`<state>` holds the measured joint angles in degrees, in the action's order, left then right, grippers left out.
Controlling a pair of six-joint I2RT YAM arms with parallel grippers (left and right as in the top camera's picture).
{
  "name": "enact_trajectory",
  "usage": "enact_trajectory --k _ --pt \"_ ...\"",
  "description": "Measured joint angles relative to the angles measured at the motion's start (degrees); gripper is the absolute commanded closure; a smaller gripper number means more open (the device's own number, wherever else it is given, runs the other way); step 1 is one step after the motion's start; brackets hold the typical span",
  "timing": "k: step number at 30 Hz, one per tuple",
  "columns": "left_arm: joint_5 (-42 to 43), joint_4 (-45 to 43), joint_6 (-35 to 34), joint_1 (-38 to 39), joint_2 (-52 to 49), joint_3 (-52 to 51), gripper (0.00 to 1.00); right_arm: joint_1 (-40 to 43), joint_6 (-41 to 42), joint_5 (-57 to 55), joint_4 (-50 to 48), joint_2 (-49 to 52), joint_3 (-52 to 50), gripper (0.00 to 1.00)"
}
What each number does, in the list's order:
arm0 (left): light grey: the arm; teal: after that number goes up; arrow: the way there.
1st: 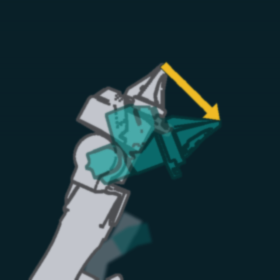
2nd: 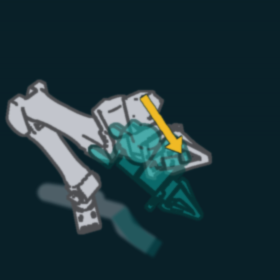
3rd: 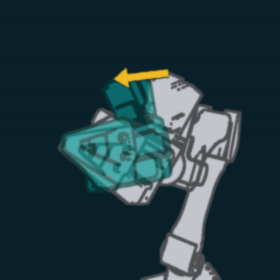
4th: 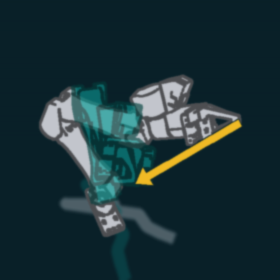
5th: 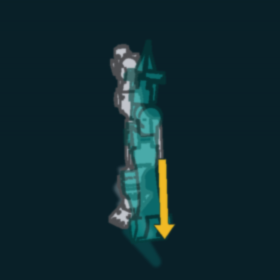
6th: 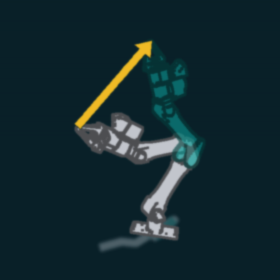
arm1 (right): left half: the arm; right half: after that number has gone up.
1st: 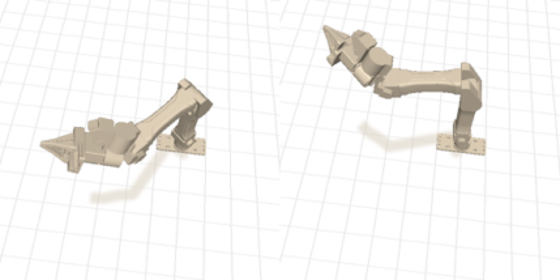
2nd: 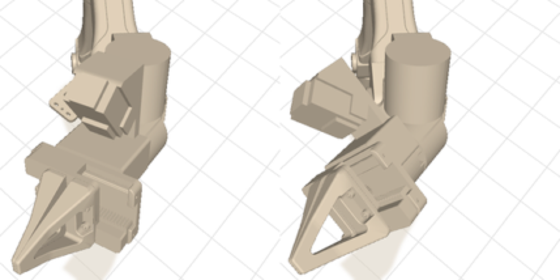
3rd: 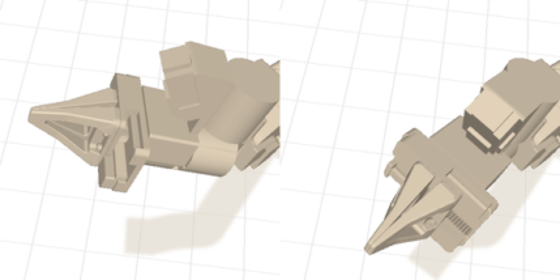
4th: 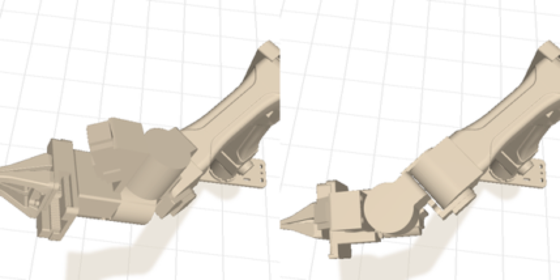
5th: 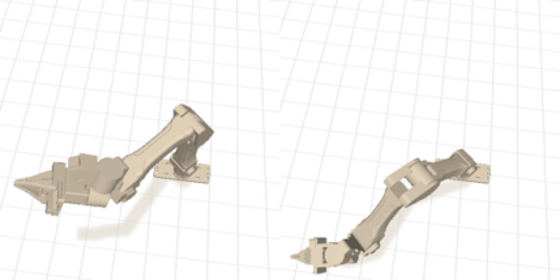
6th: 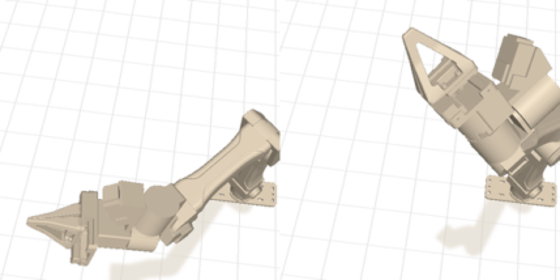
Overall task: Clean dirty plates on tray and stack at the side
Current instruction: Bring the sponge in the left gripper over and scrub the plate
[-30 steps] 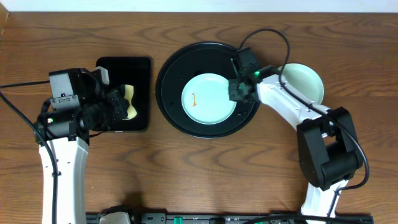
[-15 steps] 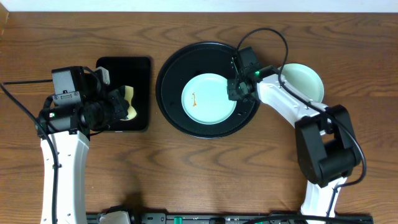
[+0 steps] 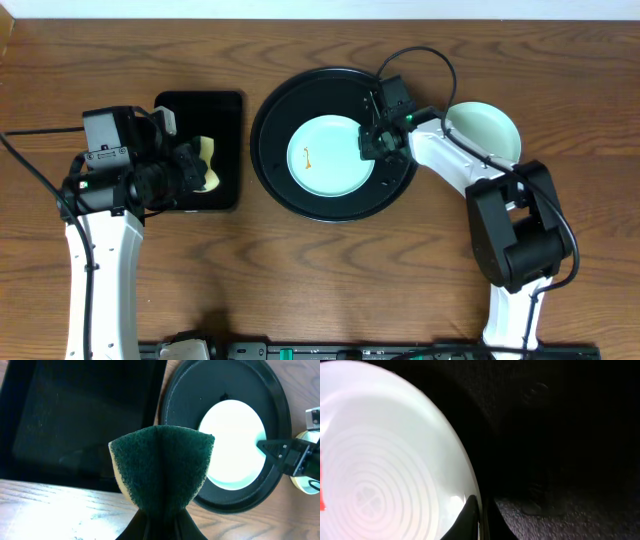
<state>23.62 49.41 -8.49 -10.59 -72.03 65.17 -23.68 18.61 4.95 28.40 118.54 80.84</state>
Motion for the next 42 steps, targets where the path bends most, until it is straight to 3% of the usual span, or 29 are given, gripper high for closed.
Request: enact_trajectory --k 9,14,24,37,42 --pt "-1.55 -2.23 1.27 0.94 0.00 0.00 0.92 -1.40 2.29 -15.26 7.89 -12.81 1.14 0.99" --pt "-3.26 -5.90 1.49 5.16 -0.44 0.00 0.92 -5.64 7.34 -19.74 9.55 -13.20 0.42 0.99" --pt "-5.49 -13.57 0.94 21.35 -8.07 0.00 0.92 -6.47 16.00 -21.55 9.75 -10.16 -4.92 0.99" --pt "-5.51 -26.56 -2.21 31.43 -23.41 -0.02 0.92 -5.22 18.67 -18.36 8.94 -10.14 -7.89 0.99" --pt "-5.38 -29.22 -2.21 31.85 -27.02 -0.02 0.92 -3.63 16.96 -17.55 2.43 -10.14 -10.03 0.99"
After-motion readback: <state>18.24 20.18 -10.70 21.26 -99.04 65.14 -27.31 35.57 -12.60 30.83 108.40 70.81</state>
